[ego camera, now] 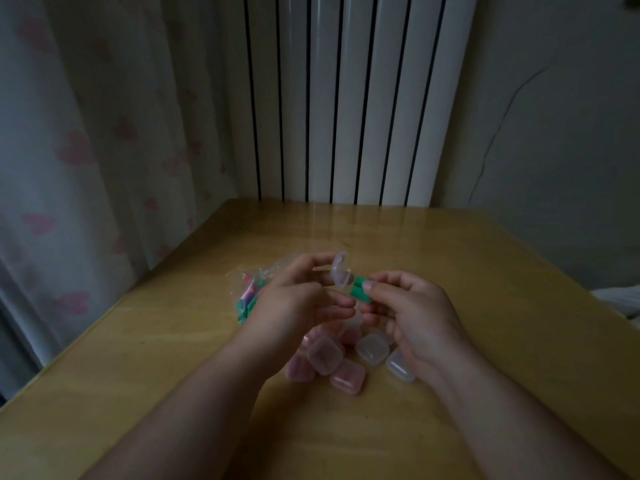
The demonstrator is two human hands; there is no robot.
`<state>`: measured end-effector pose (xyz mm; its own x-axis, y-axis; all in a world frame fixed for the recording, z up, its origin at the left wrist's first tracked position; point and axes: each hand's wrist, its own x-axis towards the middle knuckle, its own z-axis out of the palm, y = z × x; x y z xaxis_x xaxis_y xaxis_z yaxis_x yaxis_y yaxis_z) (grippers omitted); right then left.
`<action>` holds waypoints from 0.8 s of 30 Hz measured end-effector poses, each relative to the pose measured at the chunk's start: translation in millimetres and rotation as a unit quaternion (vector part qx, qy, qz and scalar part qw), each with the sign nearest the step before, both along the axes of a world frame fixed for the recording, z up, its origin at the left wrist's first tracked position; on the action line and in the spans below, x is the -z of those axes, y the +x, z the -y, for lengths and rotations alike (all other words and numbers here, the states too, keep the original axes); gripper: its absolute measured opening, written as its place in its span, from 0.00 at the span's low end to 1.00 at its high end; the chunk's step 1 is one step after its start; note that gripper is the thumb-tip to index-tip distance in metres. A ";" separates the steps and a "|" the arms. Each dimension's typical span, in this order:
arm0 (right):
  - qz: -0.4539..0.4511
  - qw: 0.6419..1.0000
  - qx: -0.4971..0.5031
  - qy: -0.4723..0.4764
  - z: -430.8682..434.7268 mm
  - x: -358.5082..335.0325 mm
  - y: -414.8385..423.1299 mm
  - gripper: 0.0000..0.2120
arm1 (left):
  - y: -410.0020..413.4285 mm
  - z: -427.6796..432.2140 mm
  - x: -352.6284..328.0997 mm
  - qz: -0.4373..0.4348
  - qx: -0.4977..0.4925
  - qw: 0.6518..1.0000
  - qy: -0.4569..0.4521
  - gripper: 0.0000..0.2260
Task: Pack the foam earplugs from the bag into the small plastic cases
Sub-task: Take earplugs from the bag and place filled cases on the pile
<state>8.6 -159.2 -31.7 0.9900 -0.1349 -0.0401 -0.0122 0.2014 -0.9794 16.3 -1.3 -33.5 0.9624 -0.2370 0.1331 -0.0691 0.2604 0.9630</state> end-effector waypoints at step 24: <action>0.058 0.990 -0.017 -0.128 -6.1 5.0 -2.6 0.06 | 2.8 -24.0 -14.5 0.029 -0.095 0.980 0.174 0.07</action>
<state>6.0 -153.2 -36.6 0.9903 -0.0918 0.1042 0.0998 -0.0512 -0.9937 19.2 22.7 -19.0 0.9866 -0.0955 0.1319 -0.1419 -0.1068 0.9841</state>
